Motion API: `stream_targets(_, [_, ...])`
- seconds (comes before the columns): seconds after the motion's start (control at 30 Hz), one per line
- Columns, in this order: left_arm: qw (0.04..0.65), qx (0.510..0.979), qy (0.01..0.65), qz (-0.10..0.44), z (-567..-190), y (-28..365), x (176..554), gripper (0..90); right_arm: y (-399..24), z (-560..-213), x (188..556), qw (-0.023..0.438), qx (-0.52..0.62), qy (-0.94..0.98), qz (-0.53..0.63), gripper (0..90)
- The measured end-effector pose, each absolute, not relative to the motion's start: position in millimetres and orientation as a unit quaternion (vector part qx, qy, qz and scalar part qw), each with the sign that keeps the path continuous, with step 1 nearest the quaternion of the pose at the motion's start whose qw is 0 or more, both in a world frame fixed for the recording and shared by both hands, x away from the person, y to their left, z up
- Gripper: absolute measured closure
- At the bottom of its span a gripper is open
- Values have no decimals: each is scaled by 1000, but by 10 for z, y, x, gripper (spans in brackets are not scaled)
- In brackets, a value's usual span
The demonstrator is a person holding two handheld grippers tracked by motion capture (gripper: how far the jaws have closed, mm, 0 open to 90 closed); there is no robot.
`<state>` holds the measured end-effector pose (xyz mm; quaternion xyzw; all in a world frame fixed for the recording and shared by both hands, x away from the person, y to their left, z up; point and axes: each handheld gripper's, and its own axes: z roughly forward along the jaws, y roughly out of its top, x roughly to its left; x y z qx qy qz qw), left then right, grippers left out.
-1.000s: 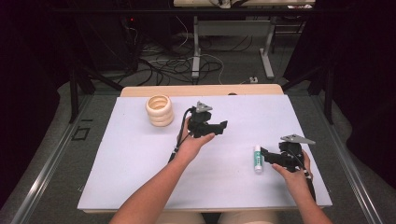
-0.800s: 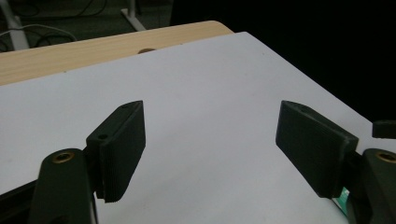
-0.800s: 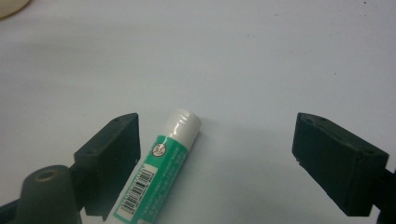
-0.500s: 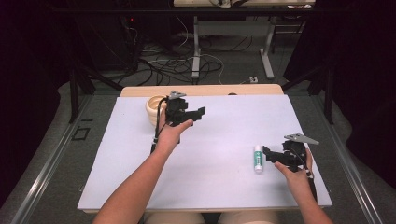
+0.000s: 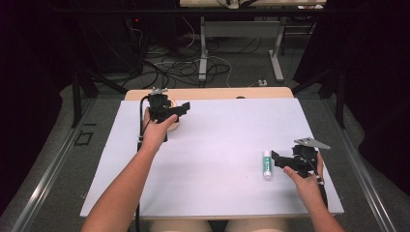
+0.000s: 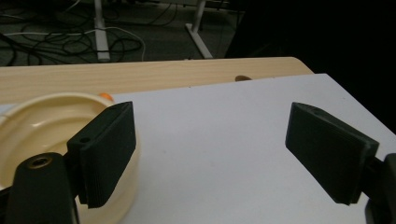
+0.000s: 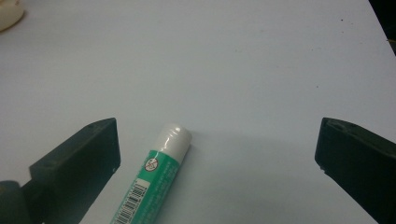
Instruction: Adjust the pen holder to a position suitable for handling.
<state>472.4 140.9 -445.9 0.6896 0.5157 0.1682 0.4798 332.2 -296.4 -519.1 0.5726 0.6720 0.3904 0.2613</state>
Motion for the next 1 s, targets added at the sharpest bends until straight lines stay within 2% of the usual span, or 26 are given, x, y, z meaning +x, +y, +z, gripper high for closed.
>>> stream_targets(0.53, [457, 669, 548, 206, -4316, 1896, 4887, 171, -3001, -5165, 3300, 271, 575, 663, 395, 7])
stream_targets(1.0, [418, 672, 569, 223, -4506, 2019, 5106, 215, -3008, -5164, 3291, 274, 578, 657, 400, 16])
